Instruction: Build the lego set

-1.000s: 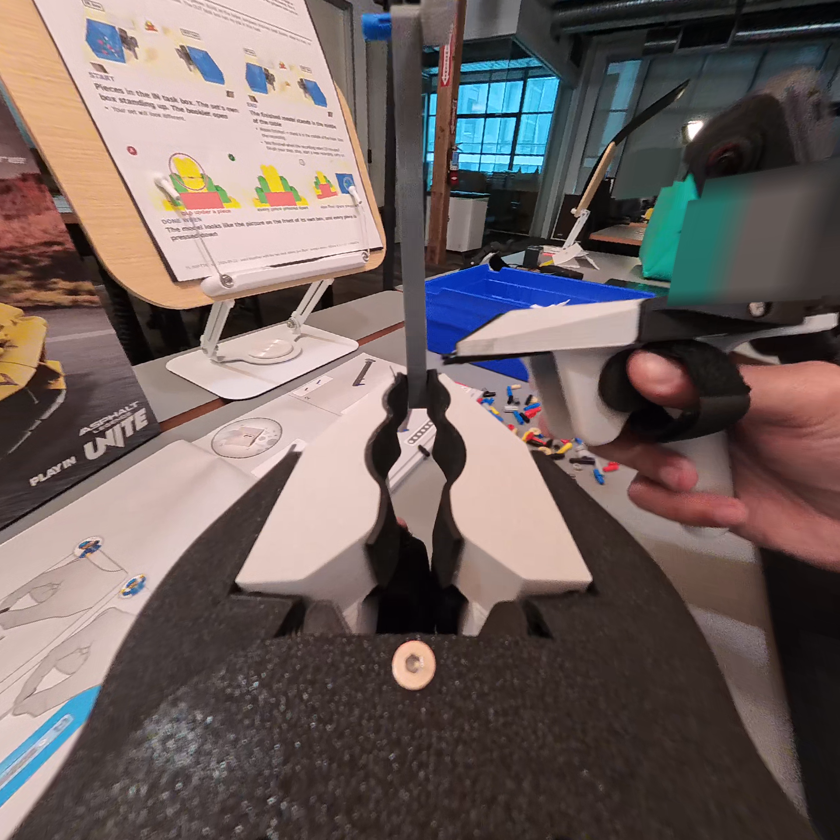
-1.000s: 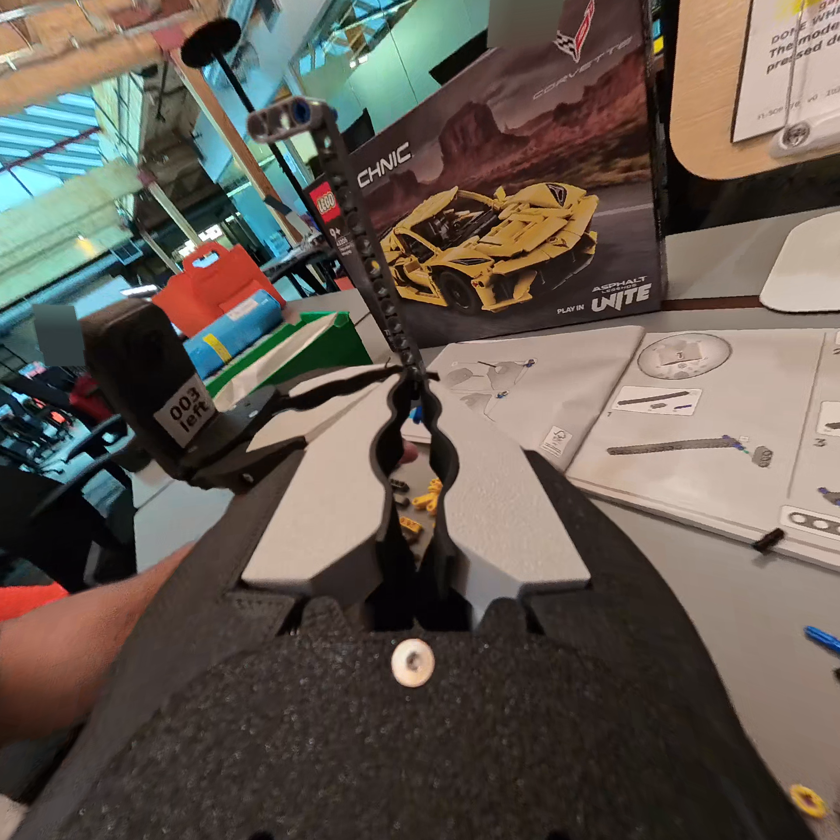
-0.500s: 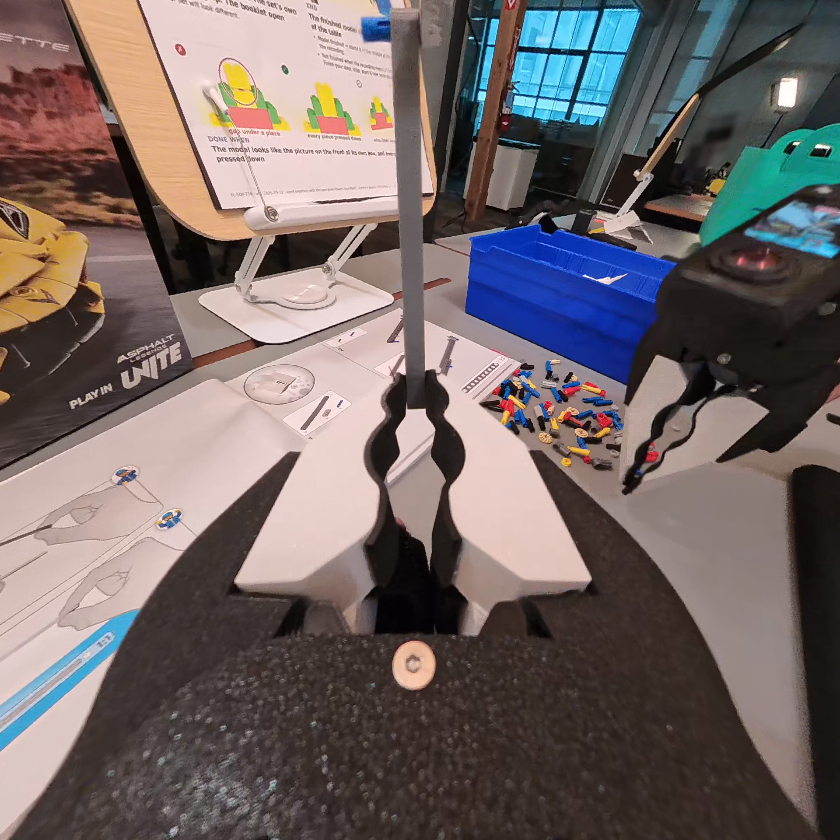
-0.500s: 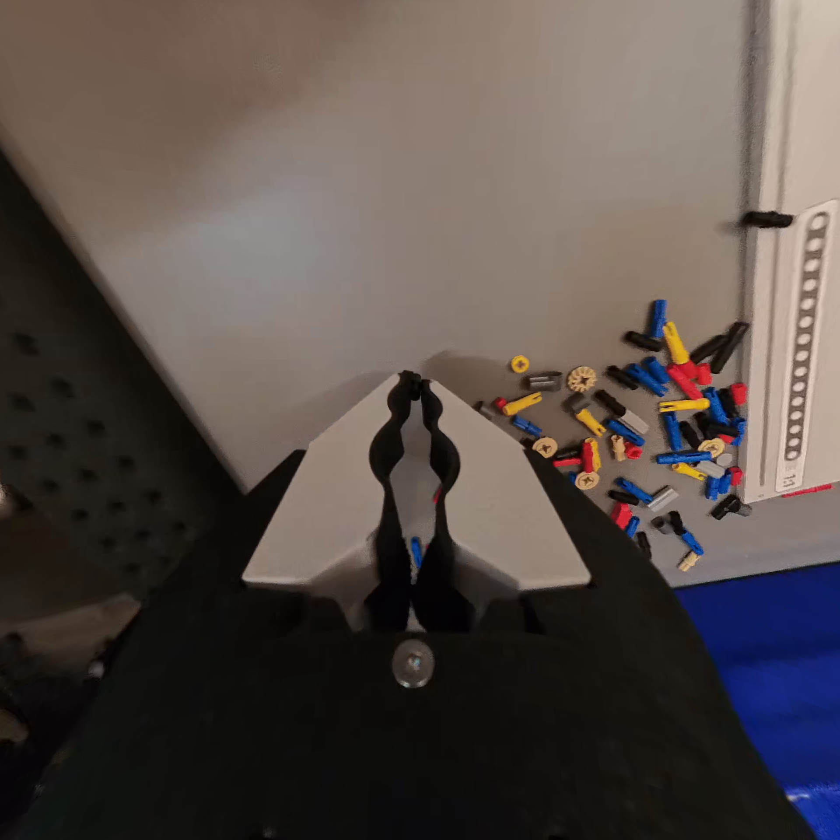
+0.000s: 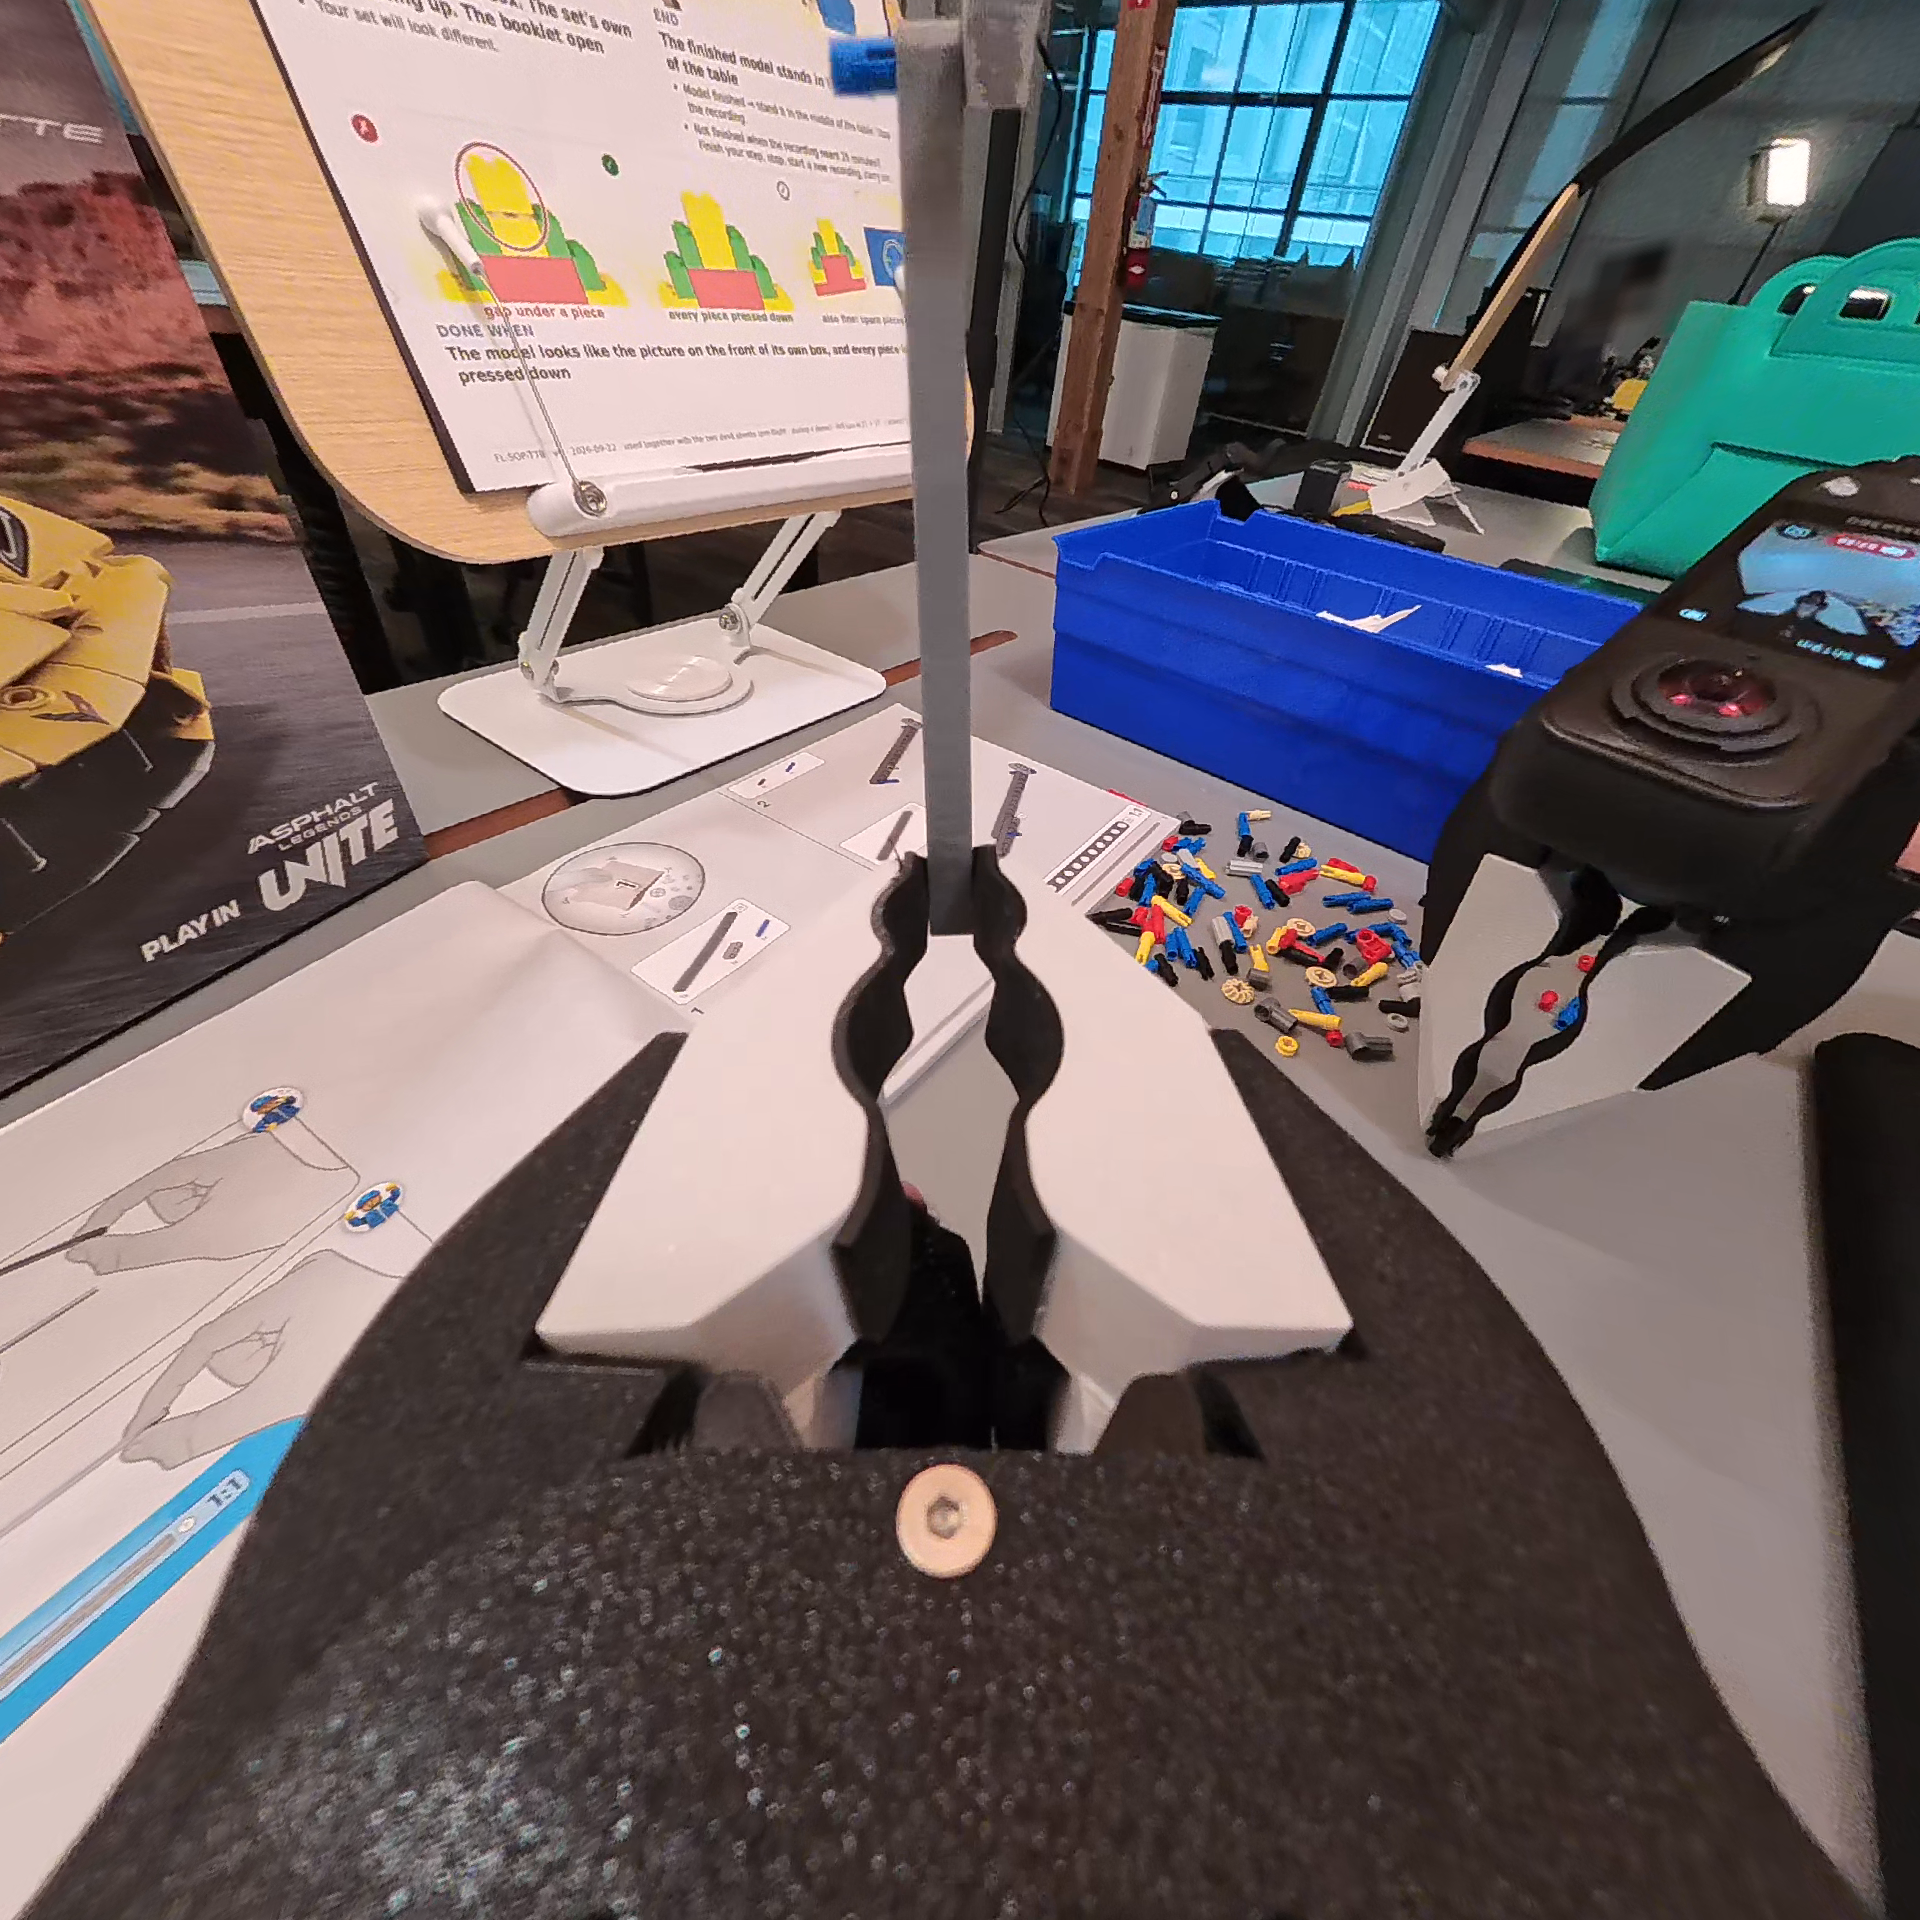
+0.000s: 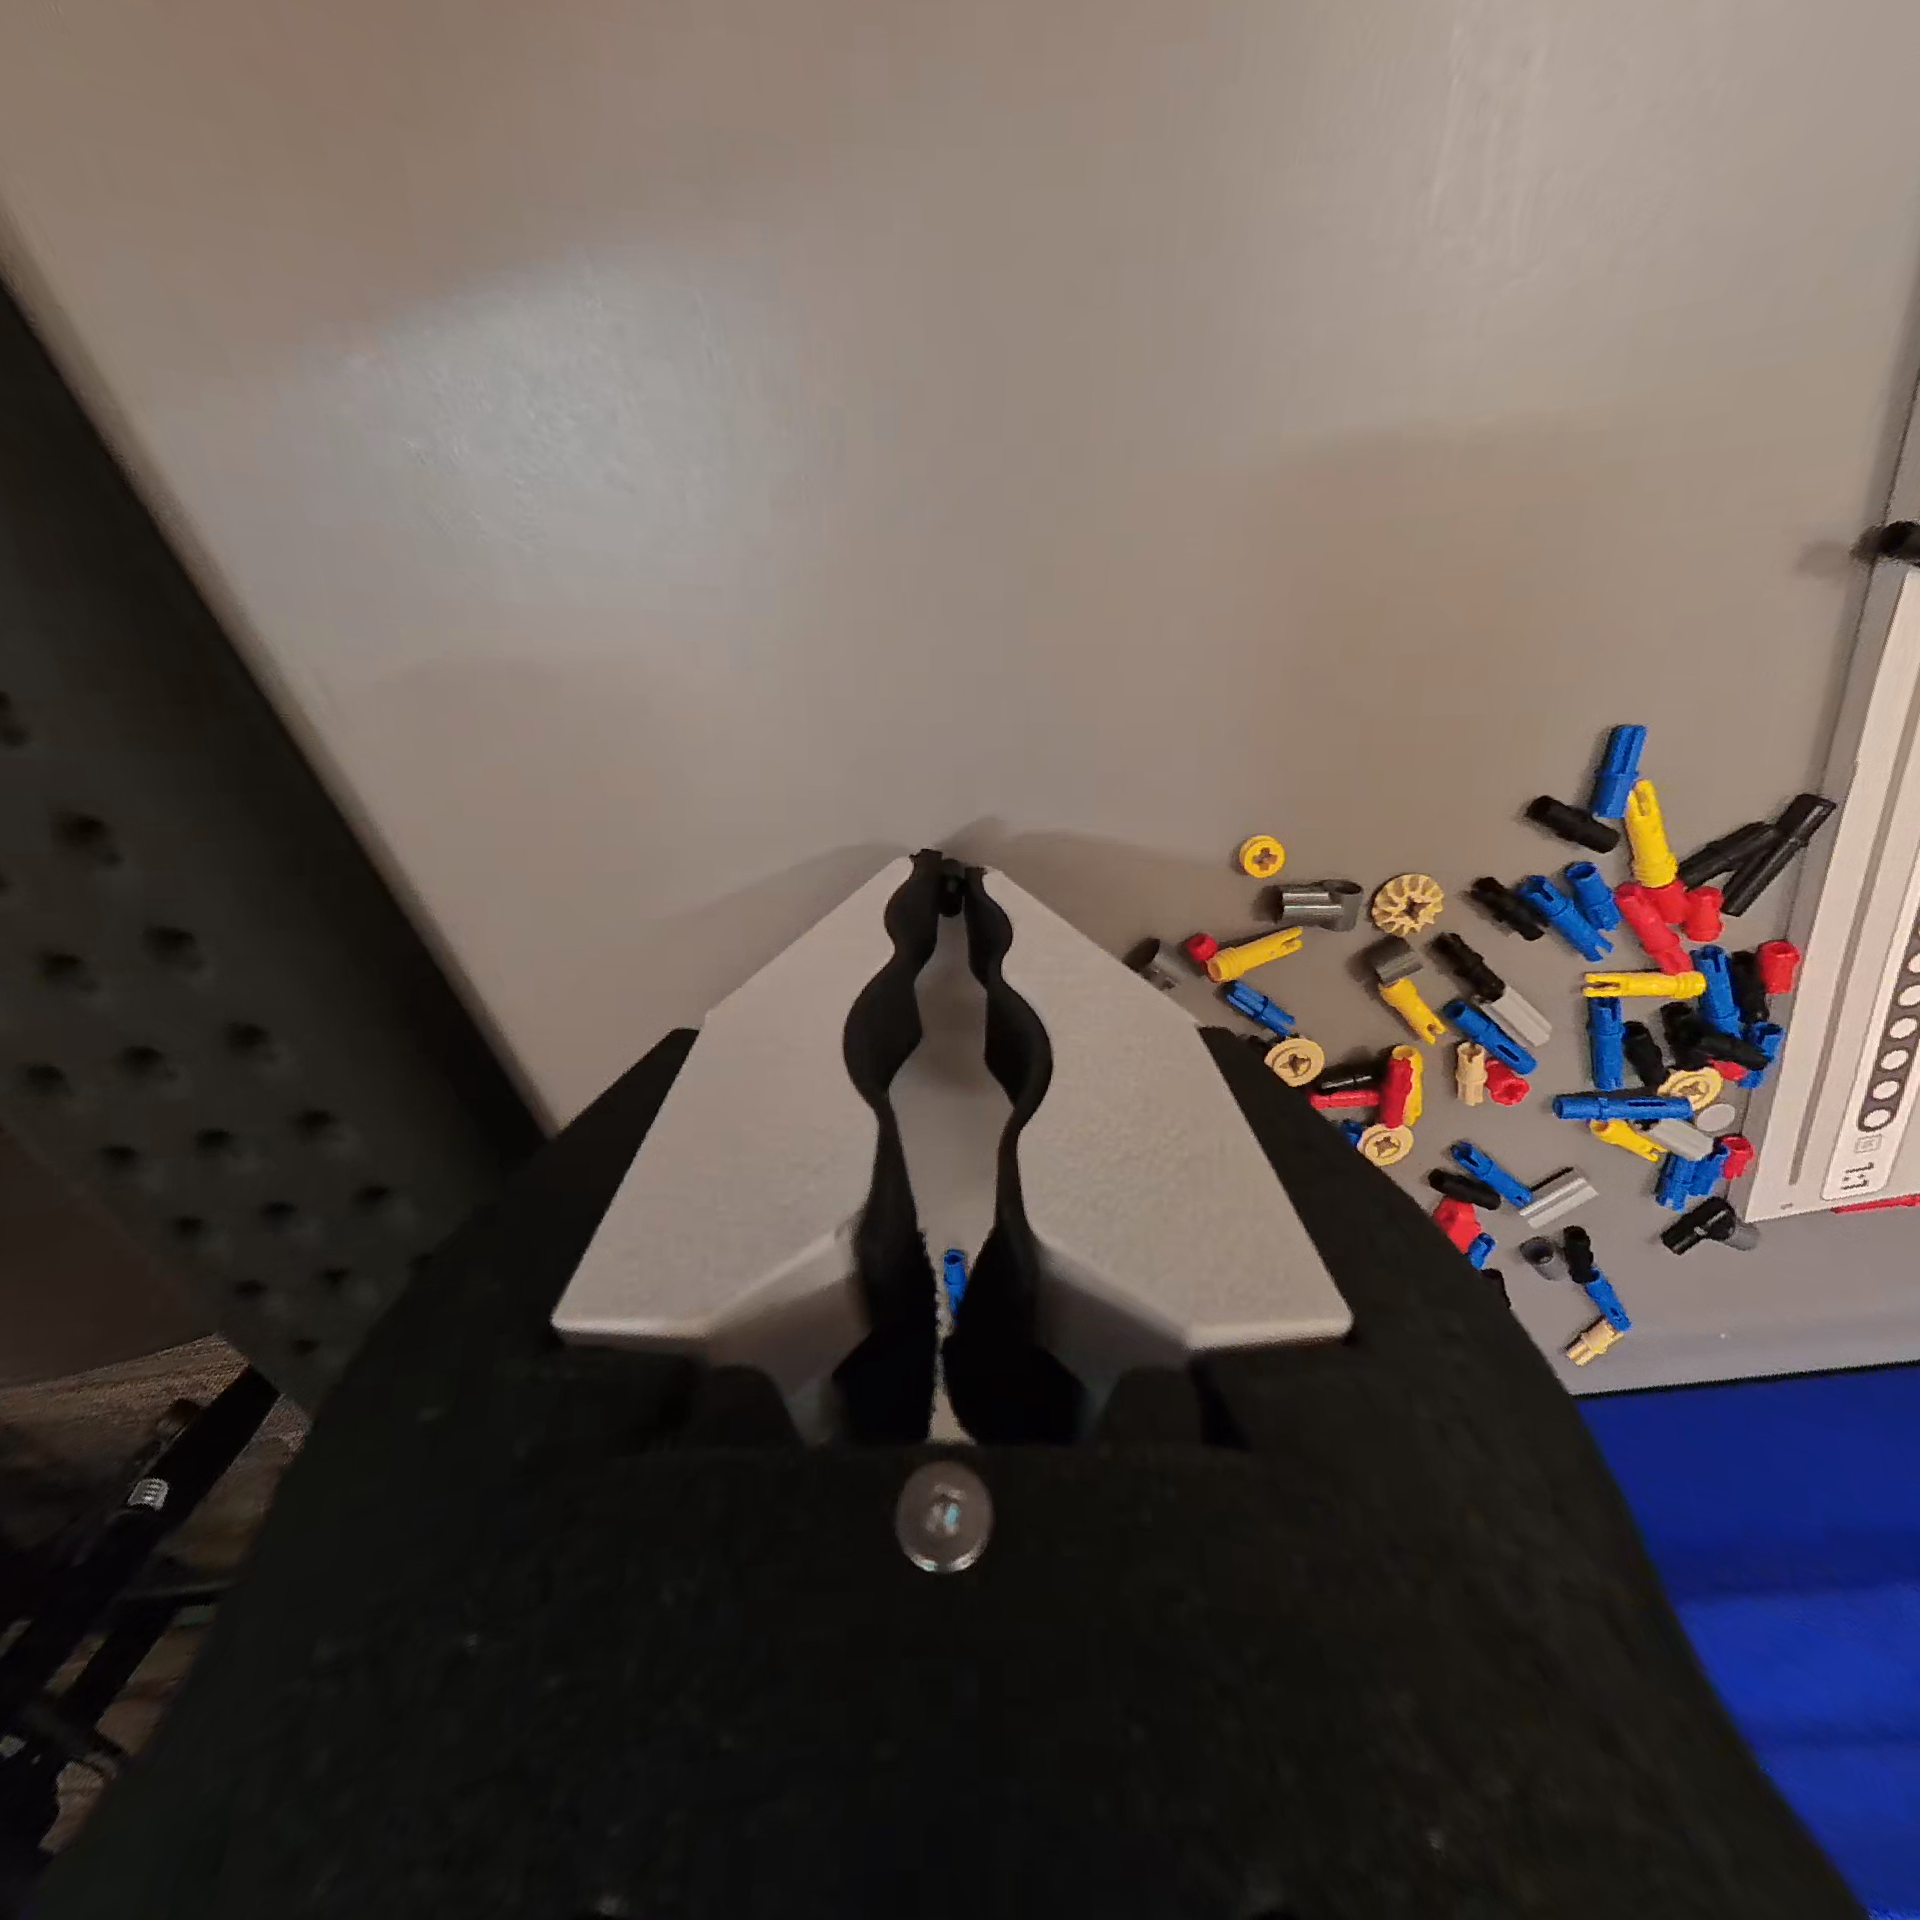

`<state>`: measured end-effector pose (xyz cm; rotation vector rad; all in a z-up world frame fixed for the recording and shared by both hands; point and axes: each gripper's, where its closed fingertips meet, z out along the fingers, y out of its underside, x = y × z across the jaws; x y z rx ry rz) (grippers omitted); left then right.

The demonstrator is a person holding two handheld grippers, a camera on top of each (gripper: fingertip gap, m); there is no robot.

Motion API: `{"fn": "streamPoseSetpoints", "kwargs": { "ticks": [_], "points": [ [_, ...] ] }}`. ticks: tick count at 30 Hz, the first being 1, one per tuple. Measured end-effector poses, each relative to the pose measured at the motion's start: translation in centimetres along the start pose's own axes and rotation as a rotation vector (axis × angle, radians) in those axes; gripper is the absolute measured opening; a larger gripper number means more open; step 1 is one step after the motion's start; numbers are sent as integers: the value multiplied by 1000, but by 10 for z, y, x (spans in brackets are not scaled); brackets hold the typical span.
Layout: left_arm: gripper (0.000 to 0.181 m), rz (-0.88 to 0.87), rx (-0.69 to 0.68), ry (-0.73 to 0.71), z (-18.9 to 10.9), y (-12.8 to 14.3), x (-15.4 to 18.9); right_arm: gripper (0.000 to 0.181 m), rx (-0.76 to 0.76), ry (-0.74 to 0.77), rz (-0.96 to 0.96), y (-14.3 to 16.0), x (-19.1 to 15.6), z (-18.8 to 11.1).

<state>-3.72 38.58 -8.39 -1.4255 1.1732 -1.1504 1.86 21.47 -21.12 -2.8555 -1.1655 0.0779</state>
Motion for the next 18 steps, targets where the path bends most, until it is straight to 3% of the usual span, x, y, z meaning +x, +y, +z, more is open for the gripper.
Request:
{"fn": "streamPoseSetpoints", "kwargs": {
  "ticks": [10,18],
  "points": [
    [6,-5,10,-7,-2,-3,-3,17,57,21,-35,-1,-2,-4],
    [7,0,8,0,-1,-2,0,12,163,91,-74,-2,2,-8]
  ]
}}
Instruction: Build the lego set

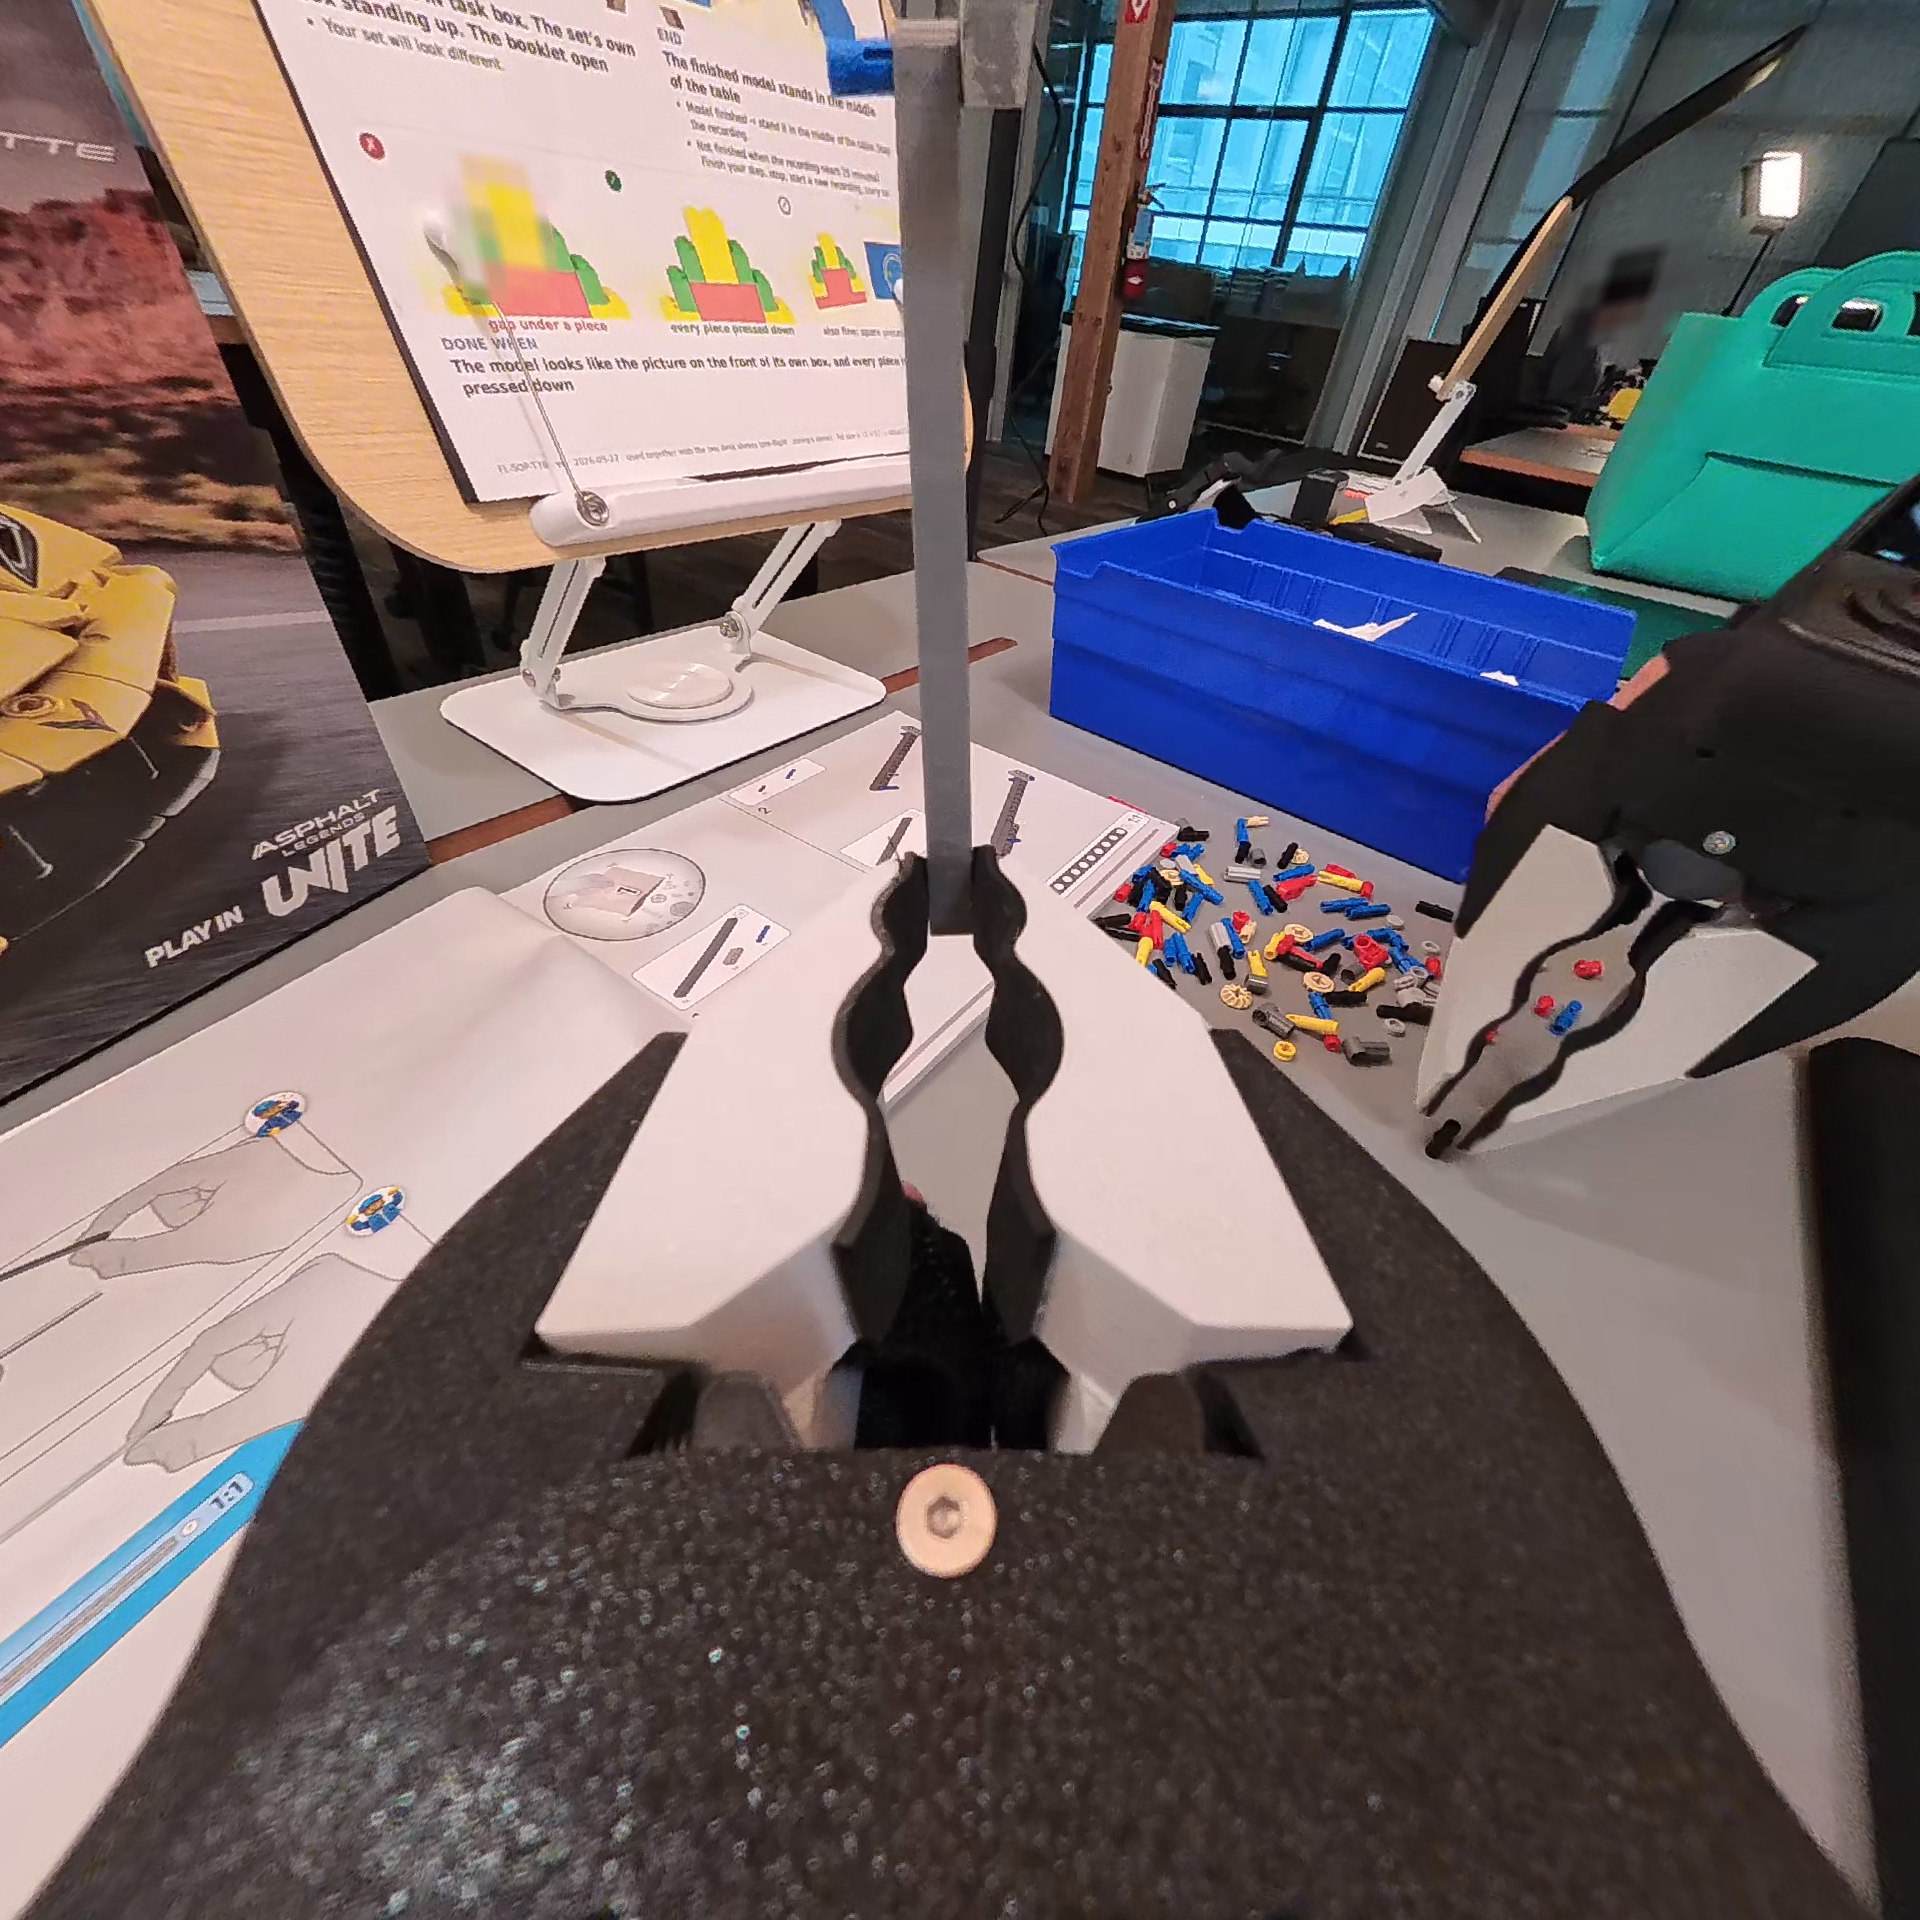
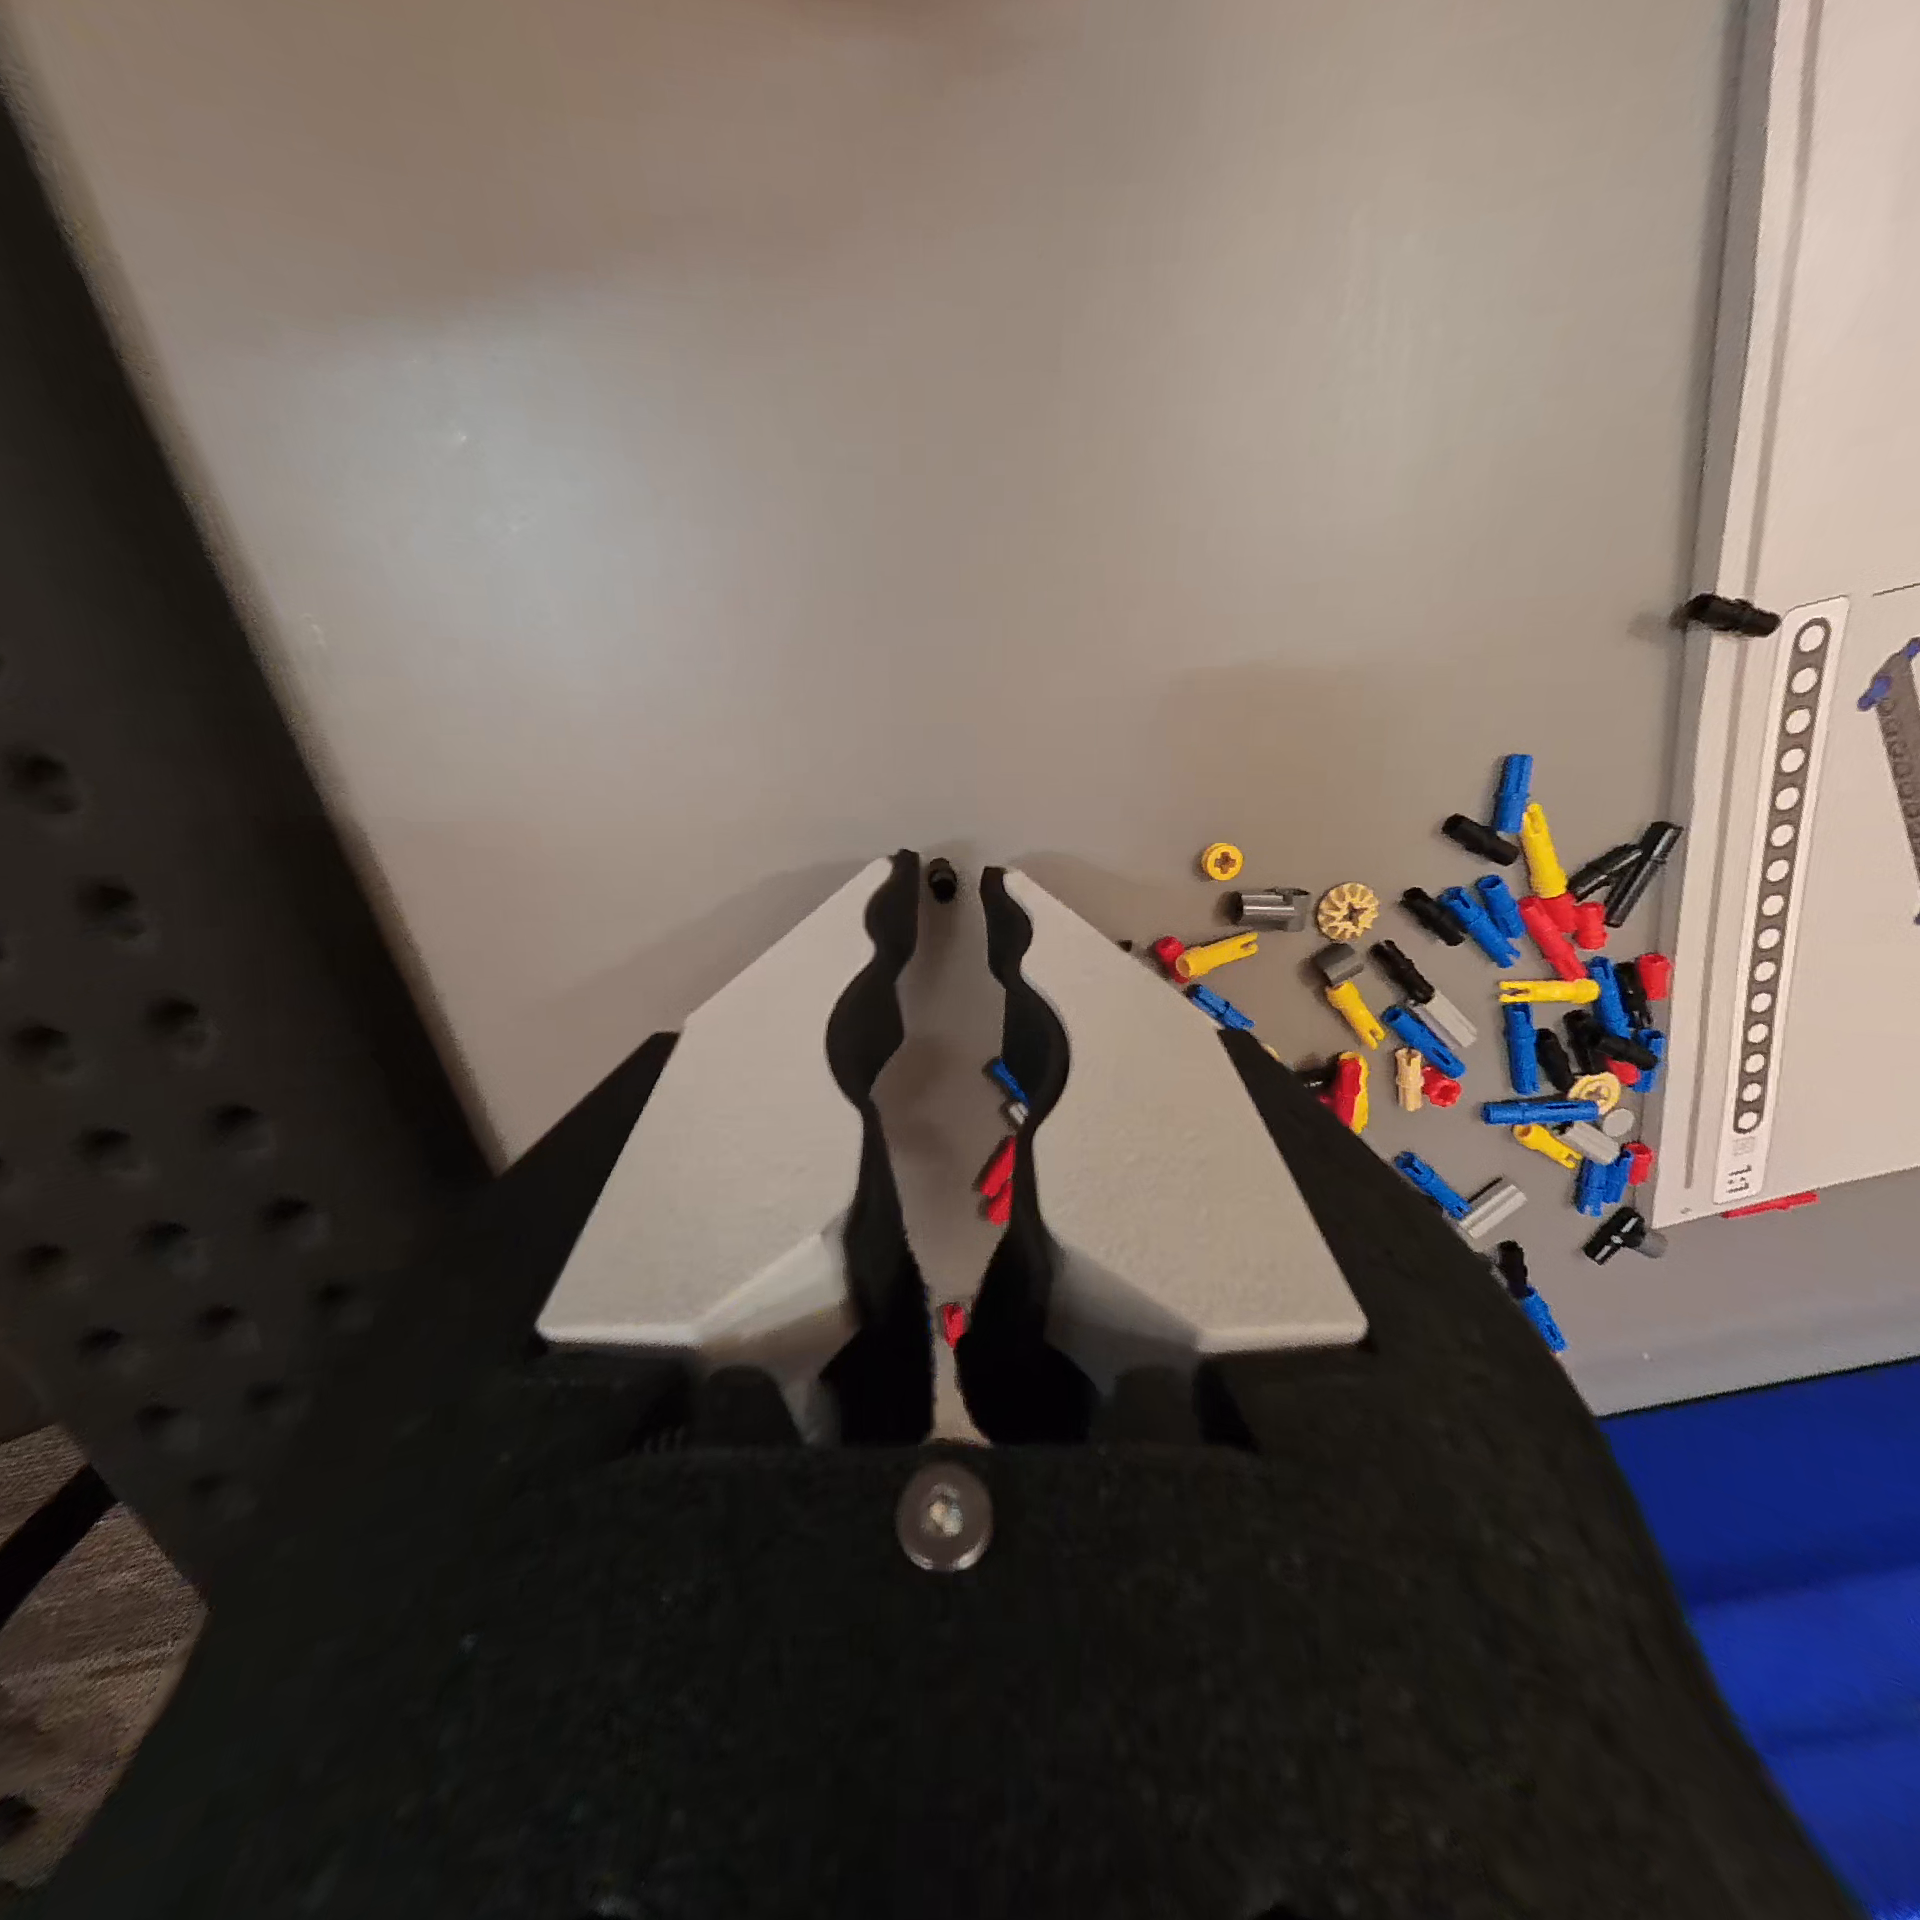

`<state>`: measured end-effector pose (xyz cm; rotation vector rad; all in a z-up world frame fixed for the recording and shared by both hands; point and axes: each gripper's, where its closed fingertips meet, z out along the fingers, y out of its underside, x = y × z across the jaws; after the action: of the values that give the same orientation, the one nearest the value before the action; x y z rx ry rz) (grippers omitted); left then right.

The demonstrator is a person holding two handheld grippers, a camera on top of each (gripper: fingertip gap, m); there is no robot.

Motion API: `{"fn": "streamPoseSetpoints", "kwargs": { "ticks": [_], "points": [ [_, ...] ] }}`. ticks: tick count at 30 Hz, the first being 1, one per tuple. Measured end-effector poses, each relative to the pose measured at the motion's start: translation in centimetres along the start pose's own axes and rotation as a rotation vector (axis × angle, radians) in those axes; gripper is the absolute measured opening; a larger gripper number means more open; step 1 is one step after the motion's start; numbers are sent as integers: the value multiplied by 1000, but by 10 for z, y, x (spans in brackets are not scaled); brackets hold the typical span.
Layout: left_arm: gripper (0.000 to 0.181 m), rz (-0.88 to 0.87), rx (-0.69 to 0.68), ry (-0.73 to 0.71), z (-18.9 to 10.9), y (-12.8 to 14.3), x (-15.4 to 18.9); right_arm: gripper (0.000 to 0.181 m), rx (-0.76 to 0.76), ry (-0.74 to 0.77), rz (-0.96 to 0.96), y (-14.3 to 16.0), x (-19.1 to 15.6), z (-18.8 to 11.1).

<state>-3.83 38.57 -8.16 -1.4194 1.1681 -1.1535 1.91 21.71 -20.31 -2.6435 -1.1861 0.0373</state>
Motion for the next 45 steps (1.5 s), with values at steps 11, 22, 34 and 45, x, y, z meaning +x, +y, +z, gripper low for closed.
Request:
{"fn": "streamPoseSetpoints", "kwargs": {
  "ticks": [11,22,34,45],
  "points": [
    [6,-3,-2,1,0,1,-1,14,-11,-40,32,6,-1,5],
    [6,-3,-2,3,0,1,-1,12,-5,-44,45,5,0,6],
    [6,-4,-7,7,1,2,0,5,19,-33,18,-1,1,5],
    [6,-169,96,183,-2,-13,24,4,852,626,331,-155,66,-125]
  ]
}}
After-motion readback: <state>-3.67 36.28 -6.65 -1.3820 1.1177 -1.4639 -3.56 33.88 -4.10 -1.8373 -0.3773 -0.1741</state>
